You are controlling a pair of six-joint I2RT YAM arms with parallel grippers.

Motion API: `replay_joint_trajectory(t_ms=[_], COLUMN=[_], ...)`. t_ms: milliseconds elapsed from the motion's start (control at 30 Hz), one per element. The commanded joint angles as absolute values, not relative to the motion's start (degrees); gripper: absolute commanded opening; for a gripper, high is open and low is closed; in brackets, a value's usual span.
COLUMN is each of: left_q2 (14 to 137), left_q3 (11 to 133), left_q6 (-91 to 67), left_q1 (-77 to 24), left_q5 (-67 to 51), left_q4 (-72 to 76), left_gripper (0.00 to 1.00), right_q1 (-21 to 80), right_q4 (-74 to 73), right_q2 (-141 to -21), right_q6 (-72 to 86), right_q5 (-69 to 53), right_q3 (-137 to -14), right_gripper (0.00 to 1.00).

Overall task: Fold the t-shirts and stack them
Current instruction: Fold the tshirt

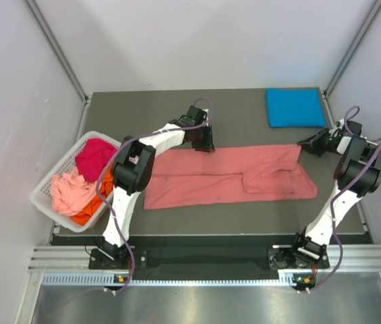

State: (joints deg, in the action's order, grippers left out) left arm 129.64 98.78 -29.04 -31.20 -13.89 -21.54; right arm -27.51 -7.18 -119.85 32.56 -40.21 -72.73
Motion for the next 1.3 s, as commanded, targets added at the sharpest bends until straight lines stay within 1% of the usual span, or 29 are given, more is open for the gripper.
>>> replay_joint_trajectory(t_ms=[0, 133, 167, 200, 233, 367, 467, 500, 600, 667, 767, 900, 1067, 1167, 1267], left_q2=[135.35, 134.83, 134.82, 134.56, 134.65, 134.65, 134.74, 134.74, 134.65, 134.56, 134.65, 134.56, 134.21, 134.21, 134.39], left_q3=[98.26, 99.49, 99.75, 100.28, 100.37, 101.16, 101.16, 101.08, 101.07, 100.81, 100.64, 100.2, 98.62, 98.44, 99.66], left_q6=[-27.86, -27.51, -27.42, -27.25, -27.16, -26.63, -26.46, -26.46, -26.63, -26.72, -26.81, -26.89, -26.81, -26.72, -26.72], left_q1=[-31.55, -31.55, -31.55, -31.55, -31.55, -31.55, -31.55, -31.55, -31.55, -31.55, -31.55, -31.55, -31.55, -31.55, -31.55], left_q5=[-9.67, -9.84, -9.93, -9.93, -10.02, -9.67, -9.58, -9.67, -9.75, -9.76, -9.76, -9.76, -9.32, -9.31, -9.75], left_q4=[-25.05, -25.84, -26.01, -26.19, -26.28, -26.72, -26.72, -26.72, -26.81, -26.46, -26.37, -26.46, -26.1, -25.93, -27.24], left_gripper=[0.33, 0.33, 0.33, 0.34, 0.33, 0.33, 0.33, 0.33, 0.33, 0.34, 0.33, 0.33, 0.33, 0.34, 0.34], right_q1=[-27.77, -27.25, -26.9, -26.29, -26.02, -25.14, -24.7, -24.52, -24.08, -23.73, -23.03, -22.59, -22.68, -22.68, -22.41], right_q4=[-0.44, -4.73, -6.75, -9.55, -10.45, -14.5, -15.38, -16.77, -16.62, -16.26, -14.42, -13.01, -11.43, -11.77, -12.82], right_q2=[-120.42, -114.97, -113.92, -111.99, -111.02, -107.15, -104.59, -104.15, -102.92, -102.05, -102.04, -105.02, -109.24, -110.13, -109.52], right_q6=[34.54, 30.69, 29.54, 28.57, 27.09, 25.66, 25.23, 25.05, 25.13, 25.4, 26.19, 26.72, 25.84, 25.05, 24.35], right_q5=[-40.43, -34.21, -30.8, -29.37, -28.4, -23.91, -23.82, -24.08, -26.45, -27.94, -29.53, -30.41, -24.45, -21.28, -20.65], right_q3=[-72.69, -72.33, -72.77, -73.21, -73.21, -72.86, -71.98, -71.9, -69.97, -68.74, -66.19, -64.87, -64.86, -65.13, -65.83], right_gripper=[0.16, 0.21, 0.23, 0.28, 0.29, 0.3, 0.24, 0.17, 0.03, 0.0, 0.0, 0.0, 0.0, 0.0, 0.0])
